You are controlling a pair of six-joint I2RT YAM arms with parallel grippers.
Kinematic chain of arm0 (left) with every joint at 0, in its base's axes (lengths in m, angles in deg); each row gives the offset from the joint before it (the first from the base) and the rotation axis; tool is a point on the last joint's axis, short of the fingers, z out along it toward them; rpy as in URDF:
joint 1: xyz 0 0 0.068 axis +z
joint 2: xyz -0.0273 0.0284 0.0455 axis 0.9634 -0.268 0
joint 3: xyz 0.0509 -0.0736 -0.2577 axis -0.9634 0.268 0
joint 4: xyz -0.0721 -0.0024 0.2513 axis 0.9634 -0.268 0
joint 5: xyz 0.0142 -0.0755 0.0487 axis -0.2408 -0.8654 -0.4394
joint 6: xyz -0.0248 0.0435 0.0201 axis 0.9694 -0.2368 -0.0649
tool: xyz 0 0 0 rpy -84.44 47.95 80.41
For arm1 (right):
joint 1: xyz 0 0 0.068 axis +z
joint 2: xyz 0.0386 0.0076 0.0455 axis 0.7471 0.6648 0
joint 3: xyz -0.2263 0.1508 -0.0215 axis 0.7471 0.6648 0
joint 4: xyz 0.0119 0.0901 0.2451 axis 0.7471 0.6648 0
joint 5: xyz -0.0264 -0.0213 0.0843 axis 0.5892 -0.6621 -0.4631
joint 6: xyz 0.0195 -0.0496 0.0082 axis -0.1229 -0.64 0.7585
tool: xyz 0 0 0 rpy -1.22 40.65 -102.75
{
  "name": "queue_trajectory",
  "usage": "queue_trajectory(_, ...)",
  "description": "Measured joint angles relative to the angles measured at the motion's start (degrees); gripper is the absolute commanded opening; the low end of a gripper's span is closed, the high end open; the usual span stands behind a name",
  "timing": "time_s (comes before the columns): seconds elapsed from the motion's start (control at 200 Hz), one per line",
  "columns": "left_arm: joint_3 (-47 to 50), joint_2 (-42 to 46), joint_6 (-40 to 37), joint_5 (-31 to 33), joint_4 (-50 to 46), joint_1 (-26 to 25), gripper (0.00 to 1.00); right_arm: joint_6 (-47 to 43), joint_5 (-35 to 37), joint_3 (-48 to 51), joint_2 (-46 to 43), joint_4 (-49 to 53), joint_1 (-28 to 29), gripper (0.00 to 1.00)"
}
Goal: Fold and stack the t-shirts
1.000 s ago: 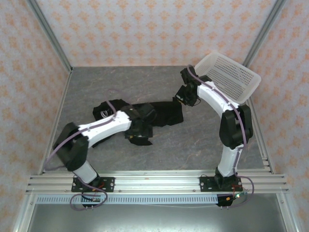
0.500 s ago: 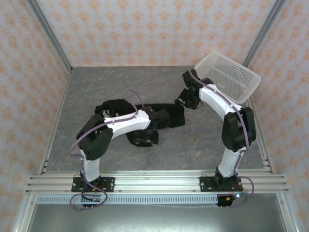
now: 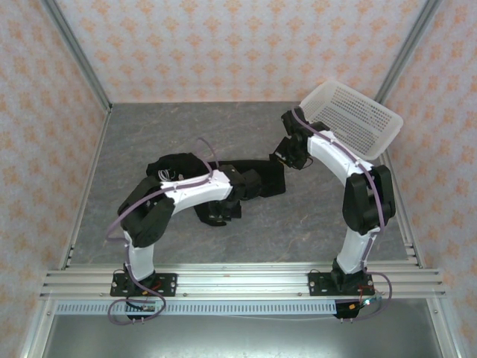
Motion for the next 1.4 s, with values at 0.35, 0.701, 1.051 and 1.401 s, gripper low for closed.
queue_trajectory(0.35, 7.80, 25.22, 3.63, 8.04, -6.10, 8.28, 0.00, -0.48, 3.06, -1.25, -0.81, 0.83, 0.00, 0.00)
queue_trajectory(0.701, -9.11, 35.43, -1.86, 10.62, -0.87, 33.55, 0.00, -3.10, 4.35, -16.37, -0.55, 1.46, -0.85, 0.00)
queue_trajectory(1.051, -51.49, 15.65, -7.43, 2.29, 3.65, 50.21, 0.00, -4.59, 4.92, -44.46, 3.48, 0.42, -3.98, 0.00)
queue_trajectory(1.401, -22.93, 41.40, -5.81, 0.55, 7.85, 49.42, 0.00, 1.42, 6.78, -5.27, -24.44, -3.37, -2.91, 0.00)
